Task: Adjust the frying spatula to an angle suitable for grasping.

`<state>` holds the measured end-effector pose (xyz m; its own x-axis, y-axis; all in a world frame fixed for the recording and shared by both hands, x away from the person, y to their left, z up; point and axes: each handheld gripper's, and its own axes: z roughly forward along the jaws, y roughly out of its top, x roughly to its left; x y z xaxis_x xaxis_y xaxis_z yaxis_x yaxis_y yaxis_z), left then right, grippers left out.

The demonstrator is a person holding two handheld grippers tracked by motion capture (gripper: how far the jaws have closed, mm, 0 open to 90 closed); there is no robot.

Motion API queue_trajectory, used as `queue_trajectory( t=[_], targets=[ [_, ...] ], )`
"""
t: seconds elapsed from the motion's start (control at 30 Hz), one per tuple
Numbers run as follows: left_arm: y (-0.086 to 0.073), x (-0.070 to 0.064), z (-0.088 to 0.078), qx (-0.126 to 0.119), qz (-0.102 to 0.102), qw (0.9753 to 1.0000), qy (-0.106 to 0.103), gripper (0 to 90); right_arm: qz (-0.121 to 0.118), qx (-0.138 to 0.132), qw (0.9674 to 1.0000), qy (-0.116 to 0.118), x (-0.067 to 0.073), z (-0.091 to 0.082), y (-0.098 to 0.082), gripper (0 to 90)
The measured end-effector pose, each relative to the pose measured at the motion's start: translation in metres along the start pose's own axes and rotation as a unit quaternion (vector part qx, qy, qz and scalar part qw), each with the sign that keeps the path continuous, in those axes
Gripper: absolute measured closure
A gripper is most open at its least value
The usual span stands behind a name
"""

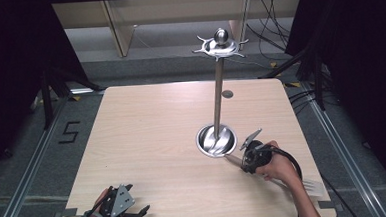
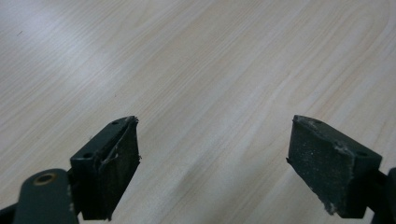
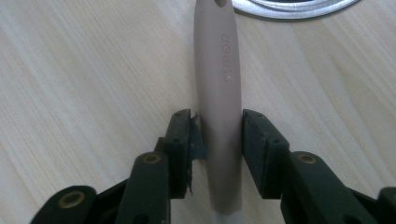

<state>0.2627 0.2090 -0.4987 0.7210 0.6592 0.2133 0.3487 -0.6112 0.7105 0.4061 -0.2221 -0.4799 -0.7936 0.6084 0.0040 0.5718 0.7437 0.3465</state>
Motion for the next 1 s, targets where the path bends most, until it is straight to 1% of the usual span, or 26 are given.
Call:
queue_trajectory(
  t=[0.03,0.07,0.1,0.13,0.2,0.23,0.3,0.33,0.37,0.4,0.43,0.47,0.5,0.53,0.57,0.6,0.63,0.67,0.7,0.77,0.8,0.83,0.9,0.93,0.97,1.0],
  targets=[
    [0.000,0.000,-0.001,-0.003,-0.006,1.0000,-0.001,15.9,0.001,0.006,1.0000,-0.003,-0.001,0.000,0.002,66.8],
    [0.000,0.001,-0.003,0.004,0.000,1.0000,-0.003,15.9,0.001,0.006,1.0000,-0.003,-0.001,0.000,0.002,66.8],
    [0.000,0.000,-0.002,0.002,0.000,1.0000,-0.003,15.9,0.003,0.010,0.9999,-0.001,-0.001,0.000,0.003,66.9],
    [0.000,0.000,-0.002,-0.001,-0.003,1.0000,-0.003,15.9,-0.006,0.013,0.9999,0.000,-0.002,0.000,0.004,66.9],
    [0.000,0.000,-0.001,-0.005,-0.009,0.9999,-0.001,15.9,0.000,0.022,0.9998,0.002,-0.001,0.001,0.006,66.8],
    [0.000,0.000,-0.001,-0.005,-0.009,0.9999,0.000,15.9,0.001,0.024,0.9997,-0.003,-0.002,0.001,0.008,65.7],
    [0.000,0.000,-0.001,-0.004,-0.007,1.0000,-0.002,15.9,-0.006,0.029,0.9995,-0.004,-0.002,0.001,0.010,64.9],
    [0.000,0.000,-0.001,-0.005,-0.008,1.0000,-0.001,15.9,-0.012,0.029,0.9995,0.000,-0.002,0.002,0.011,65.1],
    [0.000,0.000,-0.001,-0.005,-0.008,1.0000,0.000,15.9,-0.010,0.033,0.9994,-0.001,-0.001,0.002,0.013,68.3],
    [0.000,0.000,-0.001,-0.005,-0.008,1.0000,0.000,15.9,-0.010,0.033,0.9994,-0.001,-0.001,0.002,0.013,68.3],
    [0.000,0.000,-0.002,-0.004,-0.006,1.0000,0.000,15.9,-0.027,0.041,0.9988,-0.007,-0.001,0.002,0.014,70.0],
    [0.000,0.001,-0.003,0.000,-0.001,1.0000,-0.001,15.9,-0.027,0.041,0.9988,-0.007,-0.001,0.002,0.014,70.0],
    [0.000,0.001,-0.002,0.001,0.003,1.0000,0.001,15.9,-0.028,0.047,0.9984,-0.013,0.000,0.002,0.015,70.2],
    [0.000,0.000,-0.001,-0.002,-0.003,1.0000,0.001,15.9,-0.031,0.051,0.9981,-0.016,0.001,0.002,0.016,70.3],
    [0.000,0.000,-0.002,-0.004,-0.006,1.0000,-0.001,15.9,-0.043,0.051,0.9976,-0.018,0.001,0.002,0.016,70.3],
    [0.000,0.000,-0.002,-0.001,-0.003,1.0000,-0.003,15.9,-0.036,0.055,0.9977,-0.015,0.006,0.002,0.017,70.4],
    [0.000,0.001,-0.002,0.002,0.002,1.0000,-0.001,15.9,-0.048,0.058,0.9971,-0.015,0.006,0.002,0.019,70.4],
    [0.000,0.001,-0.001,-0.004,-0.003,1.0000,0.001,15.9,-0.037,0.063,0.9971,-0.020,0.009,0.002,0.019,70.4],
    [0.000,0.002,-0.003,0.001,-0.001,1.0000,-0.003,15.9,-0.046,0.059,0.9969,-0.026,0.008,0.001,0.019,70.4],
    [0.000,0.001,-0.002,-0.006,-0.008,0.9999,-0.001,15.9,-0.036,0.040,0.9979,-0.035,0.007,-0.006,0.017,70.4],
    [0.000,0.001,-0.002,-0.009,-0.009,0.9999,0.002,15.9,-0.033,0.029,0.9985,-0.033,0.005,-0.009,0.016,70.4],
    [0.000,0.001,-0.003,-0.007,-0.008,0.9999,0.003,15.9,-0.031,0.021,0.9987,-0.036,0.003,-0.012,0.014,70.4],
    [0.000,0.001,-0.002,-0.008,-0.009,0.9999,0.001,15.9,-0.019,-0.013,0.9992,-0.031,0.000,-0.021,0.009,70.4],
    [0.000,0.001,-0.002,-0.008,-0.009,0.9999,0.001,15.9,-0.009,-0.024,0.9994,-0.023,-0.001,-0.025,0.007,70.4],
    [0.000,0.001,-0.002,-0.008,-0.010,0.9999,0.001,15.9,-0.015,-0.043,0.9986,-0.025,-0.004,-0.028,0.004,70.5],
    [0.000,0.001,-0.002,-0.007,-0.010,0.9999,0.002,15.9,-0.004,-0.055,0.9982,-0.025,-0.004,-0.032,0.001,70.4]
  ],
)
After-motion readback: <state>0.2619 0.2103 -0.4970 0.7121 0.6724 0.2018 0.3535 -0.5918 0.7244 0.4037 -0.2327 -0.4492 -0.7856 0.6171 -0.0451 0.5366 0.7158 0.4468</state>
